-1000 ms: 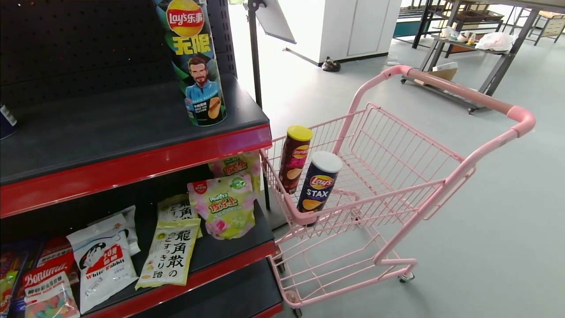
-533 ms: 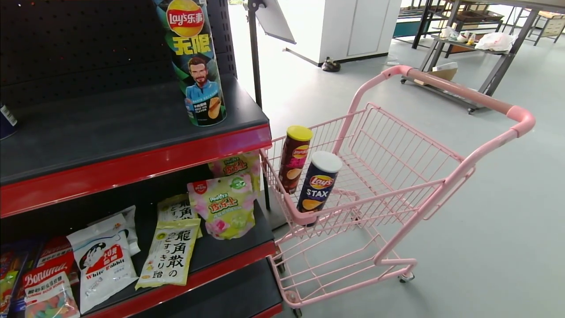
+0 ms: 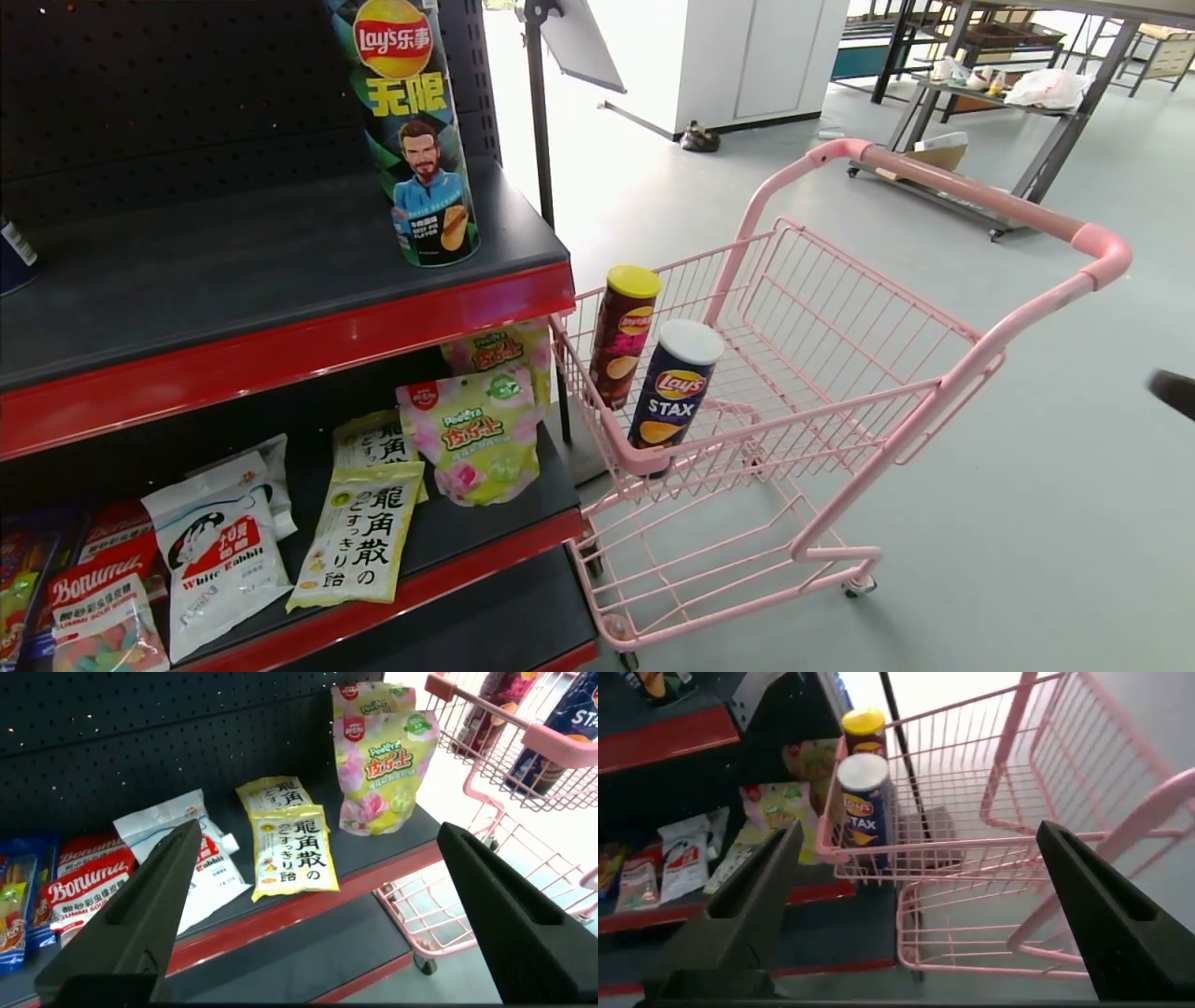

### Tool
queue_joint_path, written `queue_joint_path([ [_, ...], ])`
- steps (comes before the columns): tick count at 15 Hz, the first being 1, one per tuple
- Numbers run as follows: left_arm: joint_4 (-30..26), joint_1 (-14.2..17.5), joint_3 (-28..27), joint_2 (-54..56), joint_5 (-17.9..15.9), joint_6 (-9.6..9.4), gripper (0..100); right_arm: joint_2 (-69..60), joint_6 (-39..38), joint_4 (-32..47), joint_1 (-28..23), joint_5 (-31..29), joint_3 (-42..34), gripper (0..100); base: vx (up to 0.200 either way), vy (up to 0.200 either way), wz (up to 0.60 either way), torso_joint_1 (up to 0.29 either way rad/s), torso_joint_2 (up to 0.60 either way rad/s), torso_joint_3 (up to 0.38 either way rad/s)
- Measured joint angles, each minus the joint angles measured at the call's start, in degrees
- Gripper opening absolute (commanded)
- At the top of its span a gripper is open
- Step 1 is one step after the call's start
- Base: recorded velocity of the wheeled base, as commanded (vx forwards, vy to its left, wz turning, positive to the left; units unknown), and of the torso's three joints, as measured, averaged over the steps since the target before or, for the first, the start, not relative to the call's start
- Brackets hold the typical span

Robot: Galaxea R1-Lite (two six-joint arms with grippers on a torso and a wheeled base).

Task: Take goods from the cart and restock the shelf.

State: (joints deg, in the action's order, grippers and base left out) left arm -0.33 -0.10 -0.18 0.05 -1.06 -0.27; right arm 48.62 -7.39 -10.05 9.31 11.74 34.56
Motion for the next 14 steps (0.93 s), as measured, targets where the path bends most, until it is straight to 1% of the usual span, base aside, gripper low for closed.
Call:
queue_joint_path([
  [3, 0.0, 0.0, 0.0, 0.0, 0.0, 0.00, 100, 18.8, -0.5, -6.5, 2.9, 6.7, 3.7, 100, 0.000, 0.000, 0.00, 0.000, 0.00, 0.000],
  [5, 0.0, 0.0, 0.0, 0.0, 0.0, 0.02, 100, 28.4, 0.2, -9.1, 4.1, 8.8, 5.9, 100, 0.000, 0.000, 0.00, 0.000, 0.00, 0.000],
  [9, 0.0, 0.0, 0.0, 0.0, 0.0, -0.05, 100, 42.9, 0.6, -18.5, 7.8, 9.7, 8.9, 100, 0.000, 0.000, 0.00, 0.000, 0.00, 0.000],
  [12, 0.0, 0.0, 0.0, 0.0, 0.0, -0.06, 100, 49.9, 0.8, -21.3, 10.7, 8.8, 11.4, 100, 0.000, 0.000, 0.00, 0.000, 0.00, 0.000],
  [14, 0.0, 0.0, 0.0, 0.0, 0.0, -0.06, 100, 53.6, 1.3, -23.0, 11.6, 7.0, 12.9, 100, 0.000, 0.000, 0.00, 0.000, 0.00, 0.000],
])
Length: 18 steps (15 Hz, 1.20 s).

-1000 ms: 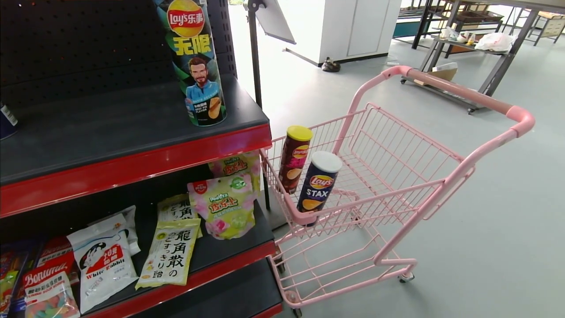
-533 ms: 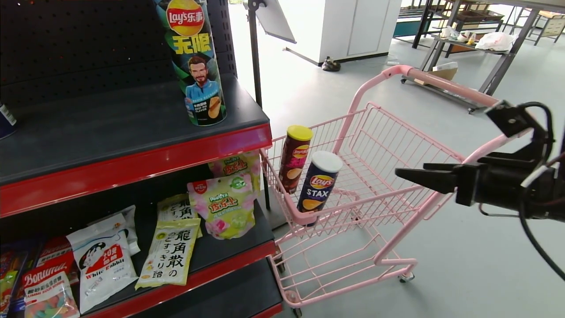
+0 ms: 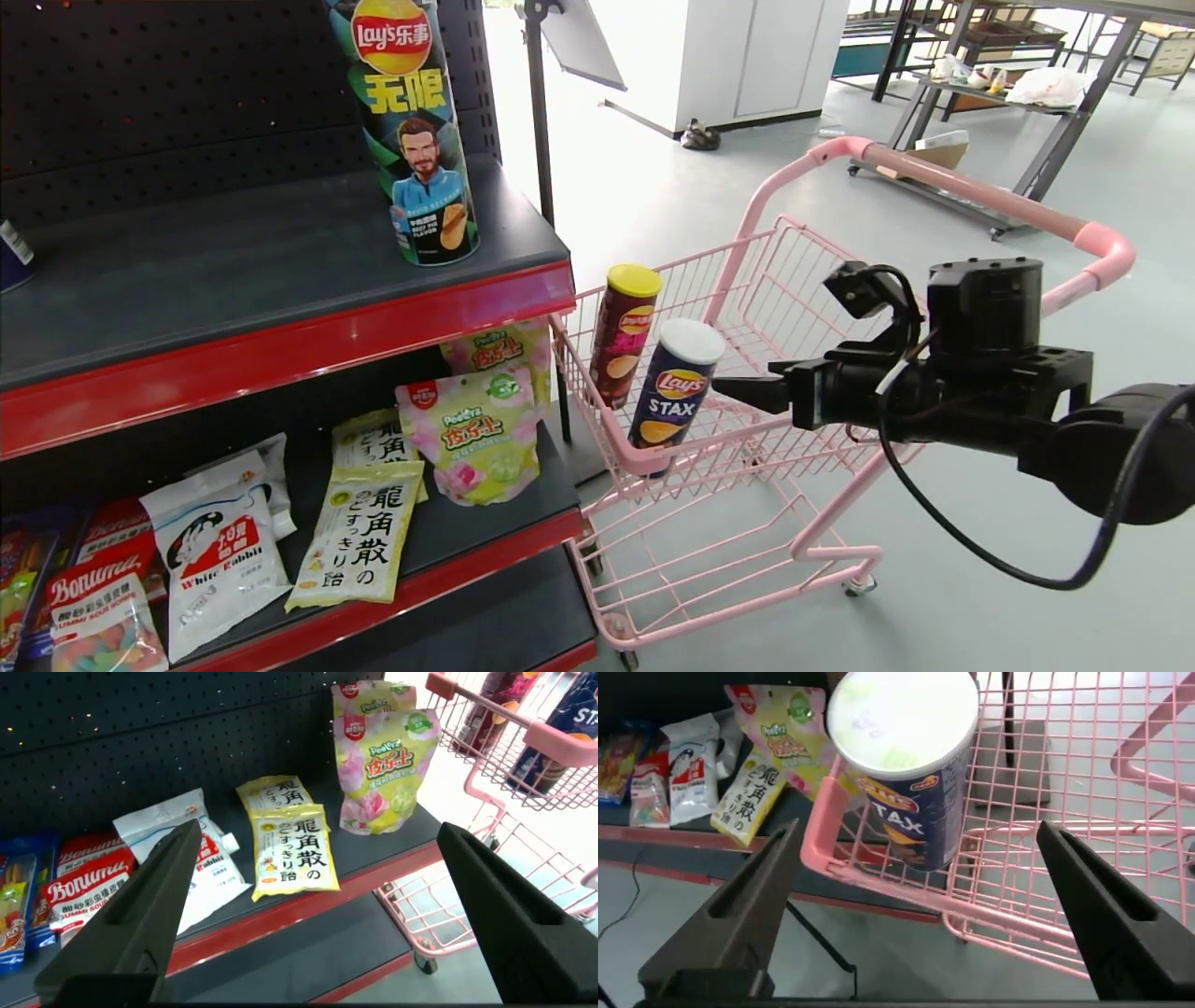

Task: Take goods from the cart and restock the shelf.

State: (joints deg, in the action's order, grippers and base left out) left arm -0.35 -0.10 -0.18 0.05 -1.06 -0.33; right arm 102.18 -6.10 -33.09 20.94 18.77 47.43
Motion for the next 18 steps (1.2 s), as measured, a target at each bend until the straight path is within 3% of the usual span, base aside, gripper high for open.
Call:
queue_joint_path([
  [16, 0.0, 0.0, 0.0, 0.0, 0.0, -0.02, 100, 17.0, -1.7, -2.7, 5.4, -7.8, 13.1, 100, 0.000, 0.000, 0.00, 0.000, 0.00, 0.000],
  [18, 0.0, 0.0, 0.0, 0.0, 0.0, 0.00, 100, 18.8, -2.2, -7.0, 5.5, -8.9, 13.7, 100, 0.000, 0.000, 0.00, 0.000, 0.00, 0.000],
])
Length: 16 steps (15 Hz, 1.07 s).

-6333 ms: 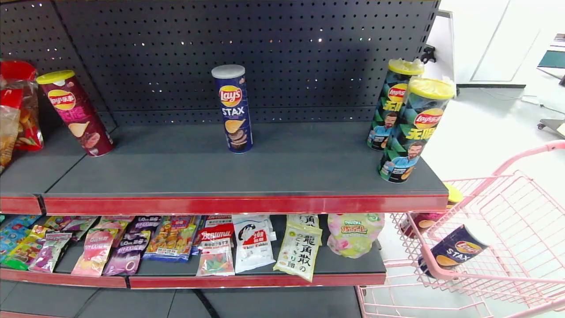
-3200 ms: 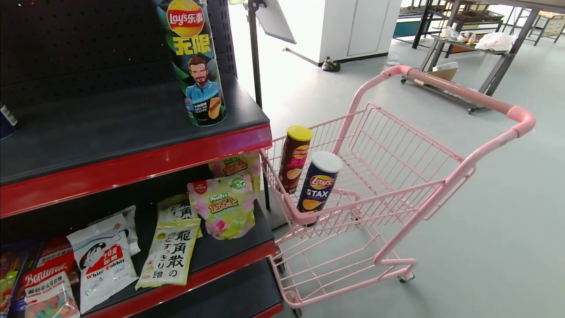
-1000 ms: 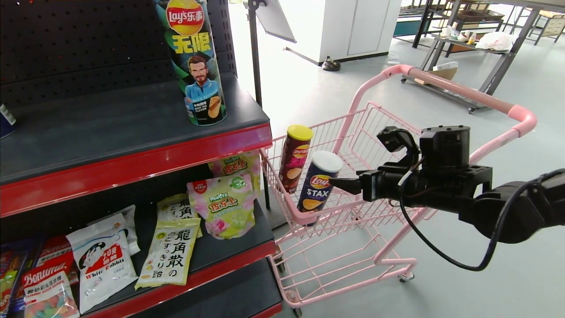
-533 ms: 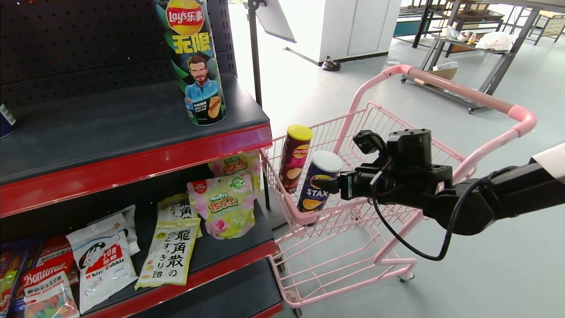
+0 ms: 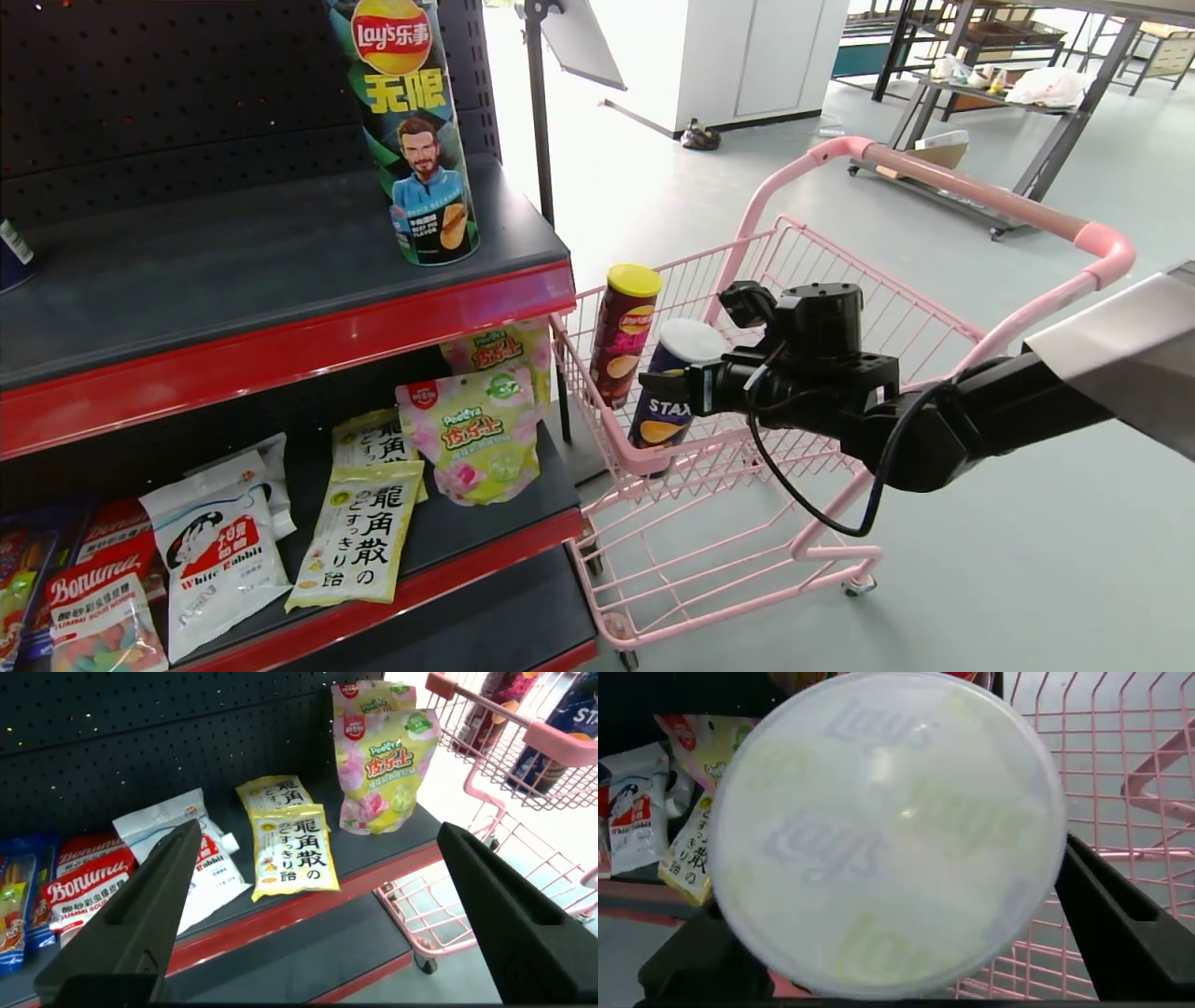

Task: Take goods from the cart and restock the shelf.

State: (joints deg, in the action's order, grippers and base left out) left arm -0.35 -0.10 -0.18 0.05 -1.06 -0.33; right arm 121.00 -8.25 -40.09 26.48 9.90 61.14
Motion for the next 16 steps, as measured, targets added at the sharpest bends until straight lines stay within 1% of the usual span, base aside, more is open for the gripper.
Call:
queue_joint_path([
  [1, 0.0, 0.0, 0.0, 0.0, 0.0, 0.00, 100, 1.0, -0.1, -2.1, 0.0, -0.7, 0.0, 100, 0.000, 0.000, 0.00, 0.000, 0.00, 0.000],
  [2, 0.0, 0.0, 0.0, 0.0, 0.0, 0.04, 100, 1.8, -0.1, -2.6, 0.0, -0.8, 0.1, 100, 0.000, 0.000, 0.00, 0.000, 0.00, 0.000],
  [8, 0.0, 0.0, 0.0, 0.0, 0.0, 0.01, 100, 4.4, -0.1, -2.9, -0.2, -1.0, 0.8, 100, 0.000, 0.000, 0.00, 0.000, 0.00, 0.000],
  [11, 0.0, 0.0, 0.0, 0.0, 0.0, 0.00, 100, 5.0, -1.8, -2.8, -0.3, -1.1, 2.0, 100, 0.000, 0.000, 0.00, 0.000, 0.00, 0.000],
  [12, 0.0, 0.0, 0.0, 0.0, 0.0, 0.00, 100, 5.2, -2.2, -2.8, -0.3, -1.1, 2.7, 0, 0.000, 0.000, 0.00, 0.000, 0.00, 0.000],
  [16, 0.0, 0.0, 0.0, 0.0, 0.0, 0.00, 100, 6.1, -2.6, -2.9, -0.3, -2.0, 3.4, 0, 0.000, 0.000, 0.00, 0.000, 0.00, 0.000],
])
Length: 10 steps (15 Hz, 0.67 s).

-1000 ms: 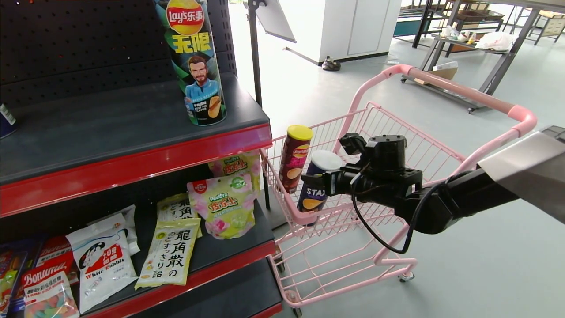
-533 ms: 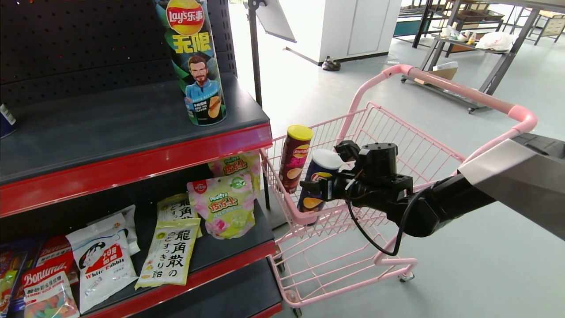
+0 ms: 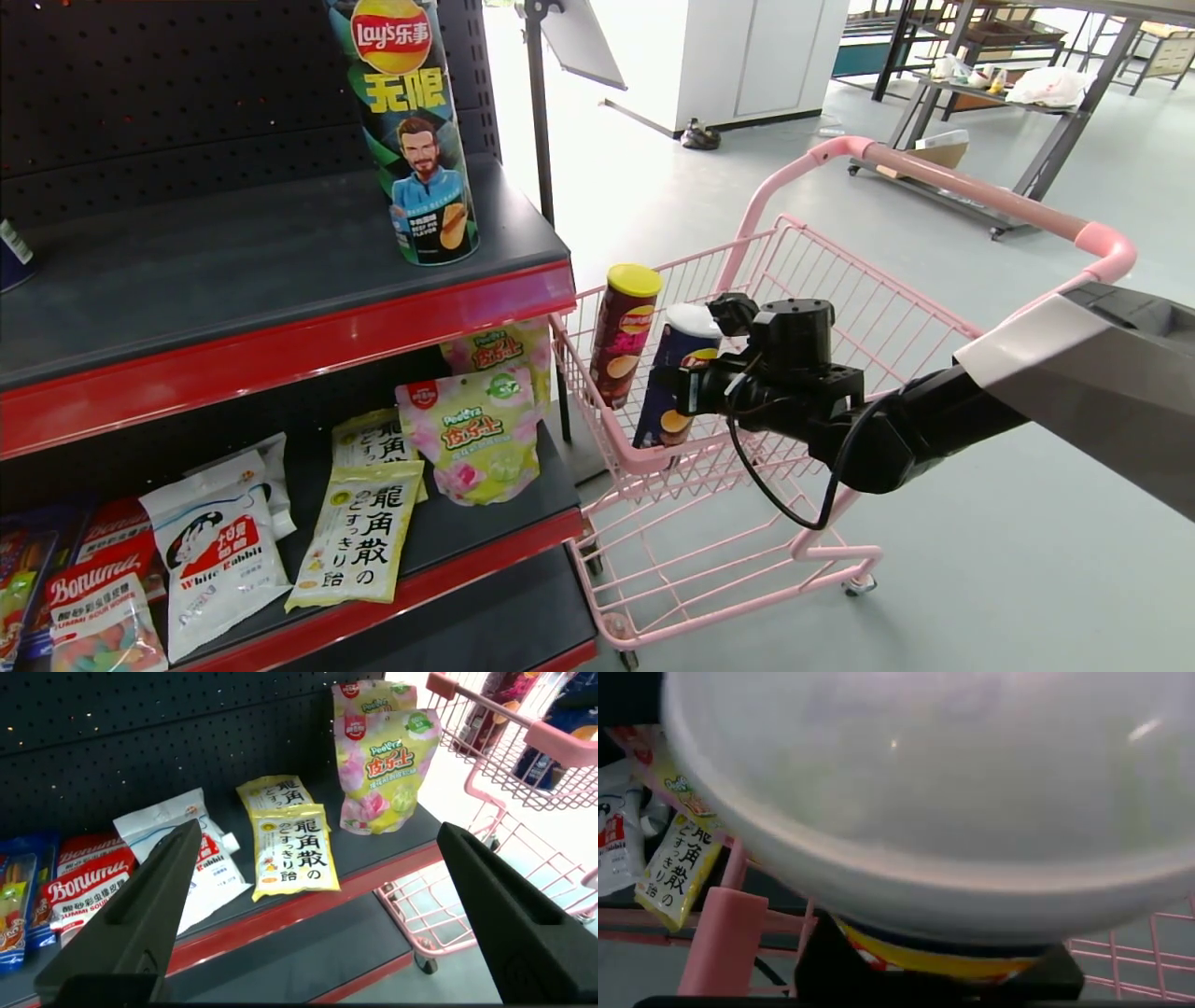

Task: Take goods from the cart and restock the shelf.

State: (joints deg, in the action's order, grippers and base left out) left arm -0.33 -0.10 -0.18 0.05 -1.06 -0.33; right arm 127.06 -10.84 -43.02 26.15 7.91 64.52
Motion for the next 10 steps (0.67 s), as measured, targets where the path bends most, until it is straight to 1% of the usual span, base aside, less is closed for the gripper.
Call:
queue_joint_path([
  [6, 0.0, 0.0, 0.0, 0.0, 0.0, -0.02, 100, -1.2, 0.5, 0.5, 0.1, -0.5, 0.1, 0, 0.000, 0.000, 0.00, 0.000, 0.00, 0.000],
  [10, 0.0, 0.0, 0.0, 0.0, 0.0, 0.00, 100, -7.9, 3.3, 2.3, -1.9, -0.6, 1.6, 0, 0.000, 0.000, 0.00, 0.000, 0.00, 0.000],
])
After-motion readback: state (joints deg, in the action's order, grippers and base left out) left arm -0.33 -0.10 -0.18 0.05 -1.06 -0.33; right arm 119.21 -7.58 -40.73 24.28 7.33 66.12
